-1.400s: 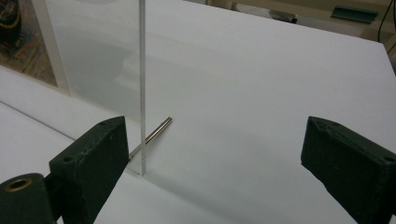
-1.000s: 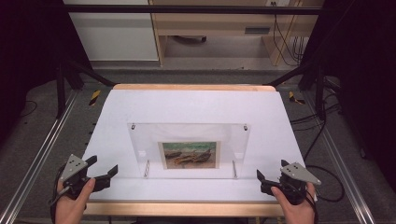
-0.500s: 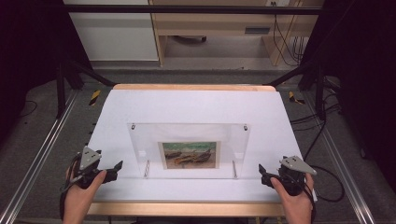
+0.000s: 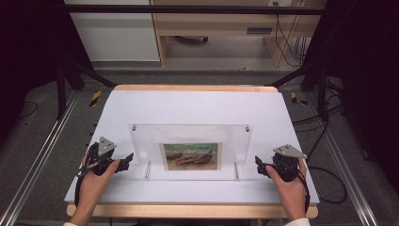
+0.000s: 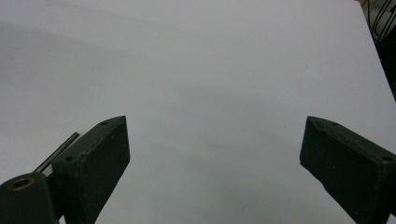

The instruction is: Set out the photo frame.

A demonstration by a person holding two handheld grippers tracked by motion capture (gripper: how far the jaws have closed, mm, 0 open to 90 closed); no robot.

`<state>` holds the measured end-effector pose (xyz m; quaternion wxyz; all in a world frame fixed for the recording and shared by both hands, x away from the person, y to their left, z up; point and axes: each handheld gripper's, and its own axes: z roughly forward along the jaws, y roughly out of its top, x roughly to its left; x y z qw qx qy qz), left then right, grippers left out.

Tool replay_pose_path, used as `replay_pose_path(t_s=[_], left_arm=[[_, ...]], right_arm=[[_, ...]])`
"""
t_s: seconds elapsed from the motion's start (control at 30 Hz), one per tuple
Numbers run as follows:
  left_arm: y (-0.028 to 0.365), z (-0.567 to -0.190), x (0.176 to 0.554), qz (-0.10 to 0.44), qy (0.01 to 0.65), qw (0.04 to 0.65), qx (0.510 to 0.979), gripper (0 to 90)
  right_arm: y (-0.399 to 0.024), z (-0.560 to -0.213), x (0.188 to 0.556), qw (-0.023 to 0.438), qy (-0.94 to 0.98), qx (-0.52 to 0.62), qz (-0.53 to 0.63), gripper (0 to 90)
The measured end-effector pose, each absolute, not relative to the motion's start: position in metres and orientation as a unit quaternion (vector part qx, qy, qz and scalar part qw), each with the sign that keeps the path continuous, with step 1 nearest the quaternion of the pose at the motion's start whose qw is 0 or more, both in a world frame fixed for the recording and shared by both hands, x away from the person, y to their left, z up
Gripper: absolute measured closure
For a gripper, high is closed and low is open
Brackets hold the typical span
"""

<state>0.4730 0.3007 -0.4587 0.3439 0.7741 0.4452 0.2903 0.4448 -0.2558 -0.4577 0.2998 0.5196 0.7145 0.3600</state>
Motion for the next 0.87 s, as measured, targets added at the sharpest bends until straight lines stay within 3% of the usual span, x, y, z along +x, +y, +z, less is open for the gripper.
replay_pose_path(t_s=[0.53, 0.87], left_arm=[[0.302, -0.469, 0.505, 0.258, 0.474, 0.347, 0.767, 9.9], [0.299, -0.470, 0.499, 0.234, 0.494, 0.357, 0.758, 7.1]], right_arm=[[-0.255, -0.467, 0.486, 0.249, 0.716, 0.545, 0.357, 11.8], [-0.256, -0.469, 0.486, 0.238, 0.712, 0.563, 0.347, 11.6]])
